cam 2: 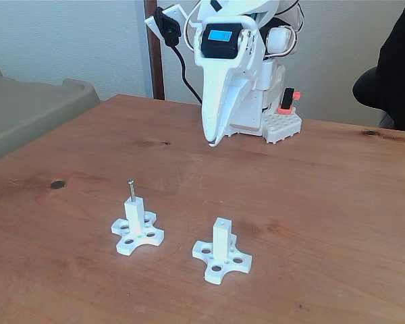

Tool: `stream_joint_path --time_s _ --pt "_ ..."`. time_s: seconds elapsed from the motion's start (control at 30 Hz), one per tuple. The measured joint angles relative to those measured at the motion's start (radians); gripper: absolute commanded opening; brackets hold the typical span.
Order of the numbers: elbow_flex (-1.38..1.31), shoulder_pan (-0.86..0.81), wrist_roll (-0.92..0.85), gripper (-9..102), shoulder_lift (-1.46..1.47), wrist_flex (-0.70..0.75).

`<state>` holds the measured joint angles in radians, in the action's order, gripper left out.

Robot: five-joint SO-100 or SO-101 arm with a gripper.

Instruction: Grab the screw and set it in the hole.

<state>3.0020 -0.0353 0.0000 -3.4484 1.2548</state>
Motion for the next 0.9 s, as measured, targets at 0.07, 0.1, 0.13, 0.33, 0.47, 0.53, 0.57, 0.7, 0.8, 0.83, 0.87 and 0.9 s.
stream_joint_path --time_s 0.07,0.1,0.13,0.33,0.47,0.53,0.57,0.7,0.8,0.83,0.87,0.9 --pt "0.002 0.003 -0.005 -4 0.000 0.000" --pt "0.003 0.009 -0.011 -4 0.000 0.000" --pt "0.003 0.014 -0.015 -4 0.000 0.000" --pt "0.003 0.011 -0.020 -4 0.000 0.003" --pt "0.003 0.011 -0.020 -4 0.000 0.003" --pt "0.003 0.011 -0.020 -4 0.000 0.003" --pt "0.003 0.011 -0.020 -4 0.000 0.003" --pt "0.003 0.011 -0.020 -4 0.000 0.003" --pt "0.003 0.009 -0.020 -4 0.000 0.003" --pt "0.003 0.009 -0.020 -4 0.000 0.003" --pt "0.003 0.009 -0.020 -4 0.000 0.003" --pt "0.003 0.009 -0.020 -4 0.000 0.003"
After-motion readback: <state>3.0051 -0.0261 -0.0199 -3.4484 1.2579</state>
